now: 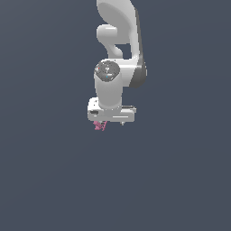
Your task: Pick up the object and move it to a goal position.
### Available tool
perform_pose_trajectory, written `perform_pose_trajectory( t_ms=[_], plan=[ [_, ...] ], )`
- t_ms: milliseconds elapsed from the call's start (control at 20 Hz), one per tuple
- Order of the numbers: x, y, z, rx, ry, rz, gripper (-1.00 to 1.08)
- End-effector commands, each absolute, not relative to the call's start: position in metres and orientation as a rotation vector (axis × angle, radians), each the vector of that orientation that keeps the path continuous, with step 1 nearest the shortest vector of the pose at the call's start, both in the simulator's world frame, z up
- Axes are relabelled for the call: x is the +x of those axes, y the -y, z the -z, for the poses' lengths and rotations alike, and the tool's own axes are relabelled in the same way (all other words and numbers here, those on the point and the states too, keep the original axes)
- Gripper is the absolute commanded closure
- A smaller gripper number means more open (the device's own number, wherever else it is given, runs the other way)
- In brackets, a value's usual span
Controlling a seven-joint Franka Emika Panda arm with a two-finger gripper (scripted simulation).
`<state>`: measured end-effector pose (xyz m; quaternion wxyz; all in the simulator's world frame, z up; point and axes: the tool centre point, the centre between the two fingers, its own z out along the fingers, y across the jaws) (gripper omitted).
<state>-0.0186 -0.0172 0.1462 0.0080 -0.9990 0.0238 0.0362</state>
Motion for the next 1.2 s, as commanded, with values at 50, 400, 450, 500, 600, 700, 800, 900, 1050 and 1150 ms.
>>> perform_pose_trajectory(
  t_ms=[50, 400, 450, 500, 600, 700, 800, 900, 1050, 1150],
  plan=[
    [-0.019, 0.017, -0.146, -3.123, -0.073, -0.112, -0.92],
    [-0.017, 0.024, -0.155, -3.139, -0.019, -0.081, -0.92],
    [-0.017, 0.025, -0.155, -3.139, -0.017, -0.079, -0.92],
    [-0.017, 0.025, -0.155, -3.139, -0.017, -0.079, -0.92],
    [-0.016, 0.024, -0.155, -3.139, -0.018, -0.081, -0.92],
    [-0.016, 0.024, -0.155, -3.139, -0.016, -0.082, -0.92],
    [-0.017, 0.025, -0.155, -3.139, -0.02, -0.08, -0.92],
    [-0.019, 0.027, -0.152, -3.138, -0.031, -0.078, -0.92],
    [-0.024, 0.032, -0.147, -3.138, -0.058, -0.072, -0.92],
    [-0.028, 0.037, -0.142, -3.137, -0.083, -0.066, -0.92]
  ],
)
